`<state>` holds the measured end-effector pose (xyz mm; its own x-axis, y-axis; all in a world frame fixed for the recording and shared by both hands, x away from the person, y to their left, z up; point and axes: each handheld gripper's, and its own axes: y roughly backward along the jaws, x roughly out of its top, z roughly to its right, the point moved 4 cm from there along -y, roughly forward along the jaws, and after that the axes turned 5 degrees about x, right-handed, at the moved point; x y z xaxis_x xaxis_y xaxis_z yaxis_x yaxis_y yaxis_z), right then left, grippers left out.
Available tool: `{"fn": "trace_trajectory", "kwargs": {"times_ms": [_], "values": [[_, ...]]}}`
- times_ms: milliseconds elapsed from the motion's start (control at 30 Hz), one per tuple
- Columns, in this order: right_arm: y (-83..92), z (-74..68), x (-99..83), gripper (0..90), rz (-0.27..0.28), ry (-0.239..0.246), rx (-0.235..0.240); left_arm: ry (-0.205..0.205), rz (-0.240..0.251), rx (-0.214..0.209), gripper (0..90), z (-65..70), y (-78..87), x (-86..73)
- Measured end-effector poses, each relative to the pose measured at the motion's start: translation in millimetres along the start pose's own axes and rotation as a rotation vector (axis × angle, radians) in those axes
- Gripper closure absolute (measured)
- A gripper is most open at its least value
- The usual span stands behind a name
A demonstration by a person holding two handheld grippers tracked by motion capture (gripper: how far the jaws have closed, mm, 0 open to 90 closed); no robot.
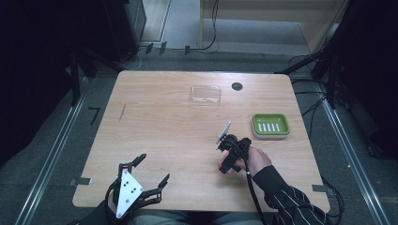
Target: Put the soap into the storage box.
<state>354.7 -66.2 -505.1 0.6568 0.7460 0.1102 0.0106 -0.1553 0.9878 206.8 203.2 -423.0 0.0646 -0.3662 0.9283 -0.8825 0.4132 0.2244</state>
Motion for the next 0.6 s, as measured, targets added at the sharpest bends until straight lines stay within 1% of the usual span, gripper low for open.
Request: {"fn": "trace_trajectory", "kwargs": {"times_ms": [33,67,133,233,300,400,467,533,567,600], "values": [[-0.2,-0.4,0.3,0.0,-0.005,-0.008,0.002,-0.001,0.000,0.000,13.6,0.0,0.0,0.0],[-0.9,0.0,0.6,0.0,-0.005,-0.007,-0.002,-0.001,0.001,-0.001,13.6,0.1,0.0,0.0],[-1.7,-0.5,0.9,0.0,-0.007,-0.008,0.006,-0.001,0.000,0.001,13.6,0.0,-0.2,0.0],[-2.3,-0.5,0.7,0.0,-0.013,0.003,0.010,-0.002,-0.001,0.001,13.6,0.1,-0.1,0.0],[-2.5,-1.0,0.7,0.0,-0.014,0.021,0.004,-0.002,0.000,-0.001,13.6,0.2,-0.1,0.0],[-2.7,-3.4,0.9,0.0,-0.015,0.028,-0.002,-0.002,-0.001,0.001,13.6,0.1,-0.1,0.1],[-3.0,-3.7,1.2,2.4,-0.016,0.030,-0.009,-0.002,0.000,0.000,13.6,0.2,-0.1,0.1],[-3.6,-3.4,1.2,7.1,-0.013,0.026,-0.013,-0.001,0.000,0.000,13.6,0.0,0.0,0.1],[-4.1,-3.3,1.2,8.5,-0.018,0.030,-0.007,-0.001,0.001,-0.001,13.6,0.1,0.0,0.0],[-4.2,-2.8,1.2,9.1,-0.015,0.025,-0.014,-0.001,0.000,-0.001,13.6,0.1,0.0,0.1]]}}
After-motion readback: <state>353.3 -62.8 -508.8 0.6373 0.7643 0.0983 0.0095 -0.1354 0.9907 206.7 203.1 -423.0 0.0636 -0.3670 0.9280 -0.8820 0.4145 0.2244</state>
